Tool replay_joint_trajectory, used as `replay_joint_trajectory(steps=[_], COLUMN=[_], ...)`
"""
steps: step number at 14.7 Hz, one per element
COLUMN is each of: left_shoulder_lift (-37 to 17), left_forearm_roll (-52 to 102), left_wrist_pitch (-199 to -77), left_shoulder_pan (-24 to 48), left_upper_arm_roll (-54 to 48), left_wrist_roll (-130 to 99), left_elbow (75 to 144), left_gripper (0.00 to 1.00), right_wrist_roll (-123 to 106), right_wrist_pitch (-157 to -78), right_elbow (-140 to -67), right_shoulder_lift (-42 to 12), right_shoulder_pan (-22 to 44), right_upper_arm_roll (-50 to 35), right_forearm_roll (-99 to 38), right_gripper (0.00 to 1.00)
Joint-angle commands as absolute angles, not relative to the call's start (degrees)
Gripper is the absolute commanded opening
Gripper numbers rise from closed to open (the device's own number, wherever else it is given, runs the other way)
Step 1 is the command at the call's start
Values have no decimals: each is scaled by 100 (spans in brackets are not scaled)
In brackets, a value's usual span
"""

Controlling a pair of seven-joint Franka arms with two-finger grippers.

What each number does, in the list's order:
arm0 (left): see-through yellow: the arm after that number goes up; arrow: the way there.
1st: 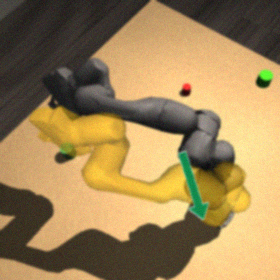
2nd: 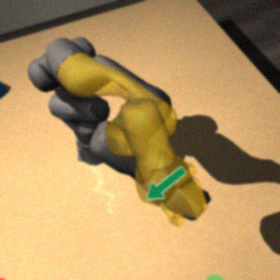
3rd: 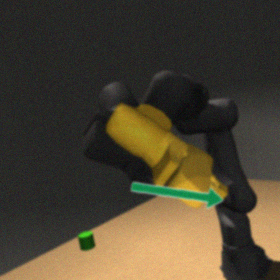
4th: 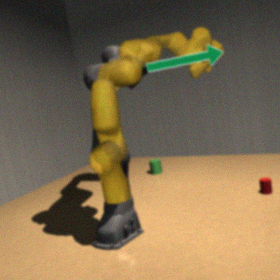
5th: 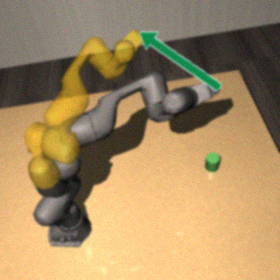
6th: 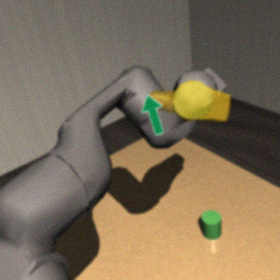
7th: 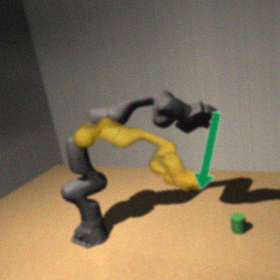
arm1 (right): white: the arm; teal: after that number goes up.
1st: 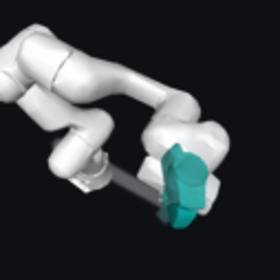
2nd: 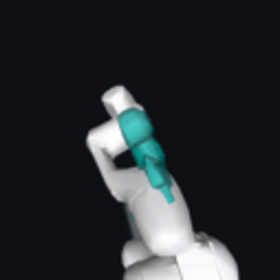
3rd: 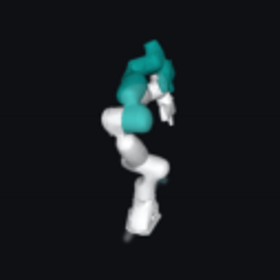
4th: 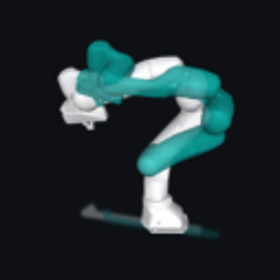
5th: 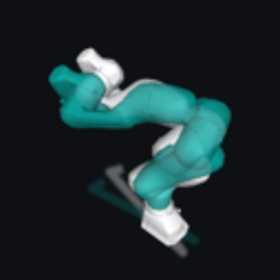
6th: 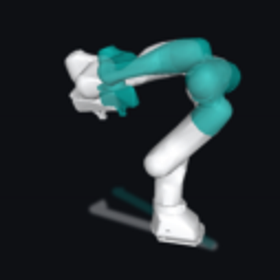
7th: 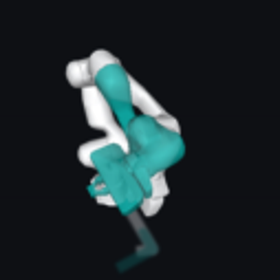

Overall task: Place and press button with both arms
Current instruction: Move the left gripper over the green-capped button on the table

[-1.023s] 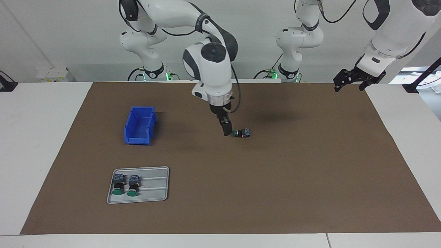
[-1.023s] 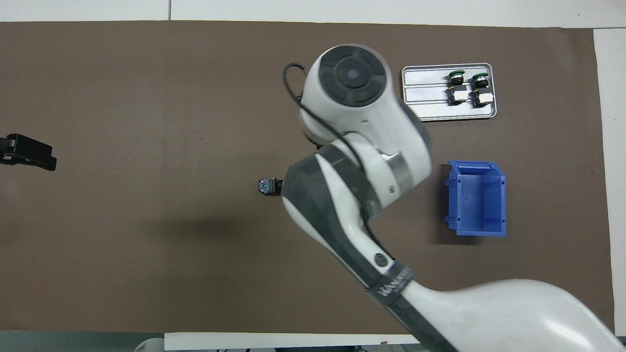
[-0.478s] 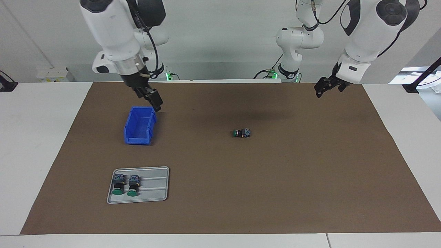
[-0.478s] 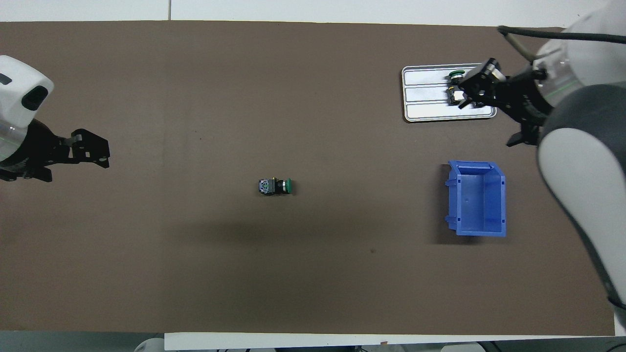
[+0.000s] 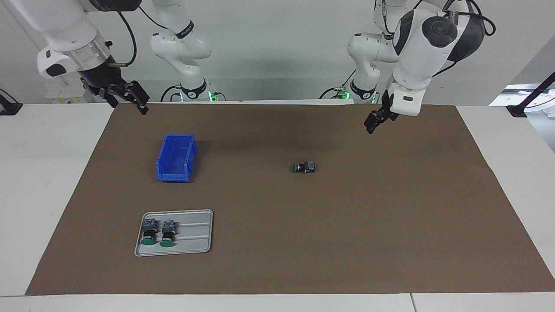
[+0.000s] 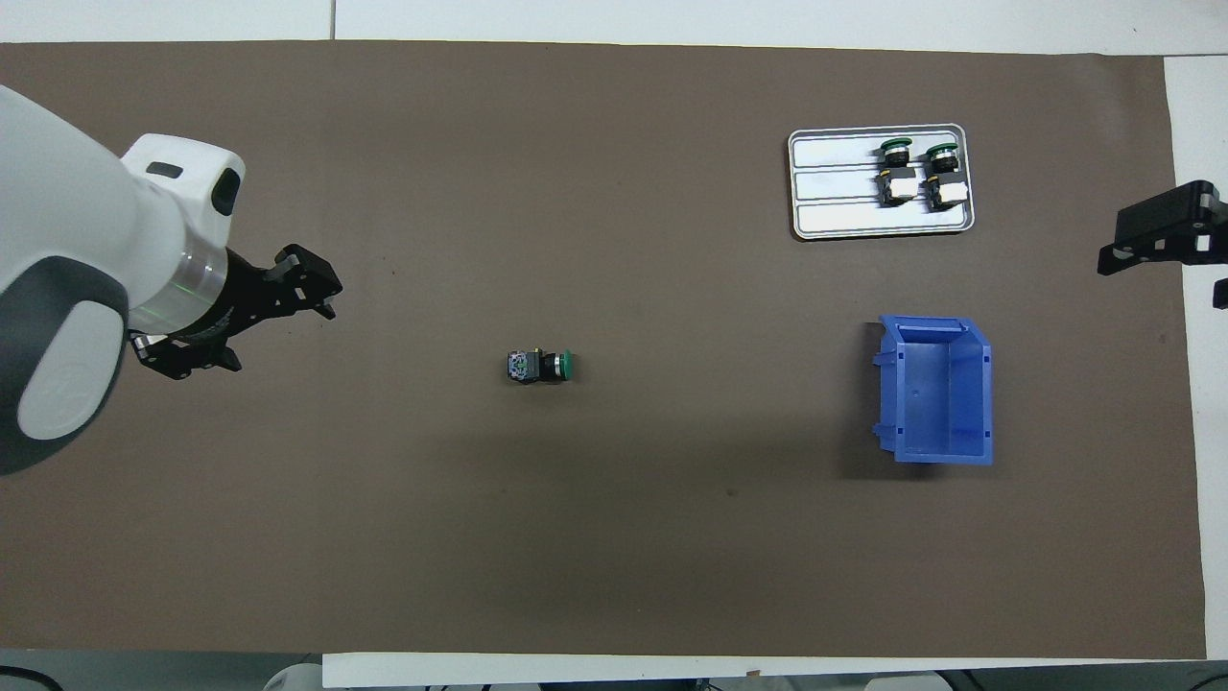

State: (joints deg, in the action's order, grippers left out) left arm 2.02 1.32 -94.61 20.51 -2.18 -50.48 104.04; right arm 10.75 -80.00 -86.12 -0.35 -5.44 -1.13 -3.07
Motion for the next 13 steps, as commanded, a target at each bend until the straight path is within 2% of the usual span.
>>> replay_joint_trajectory(steps=[1, 7, 11, 13], left_shoulder_lift=[-59, -728, -782, -1133], left_forearm_roll=[167, 378, 378, 387], left_wrist_pitch=[-9851, -10774, -11732, -11812], left_shoulder_pan=[2459, 3136, 3392, 3585], left_upper_arm_roll=[-149, -149, -149, -141], left_wrist_roll=[-6121, -8416, -9702, -10130], left_elbow=[10485, 10520, 11003, 10925], left_gripper=[100, 100, 99, 99], right_wrist_roll=[800, 413, -60, -70], right_wrist_pitch=[-8069, -8104, -8200, -8200], right_elbow=[-8886, -9009, -9009, -9009], right_shoulder_lift=[141, 211, 202, 193], right_shoulder_pan=[-493, -475, -545, -545], right_upper_arm_roll=[-202, -237, -229, -229], right_forearm_roll=[-176, 44, 53, 70], right_gripper=[99, 99, 99, 99])
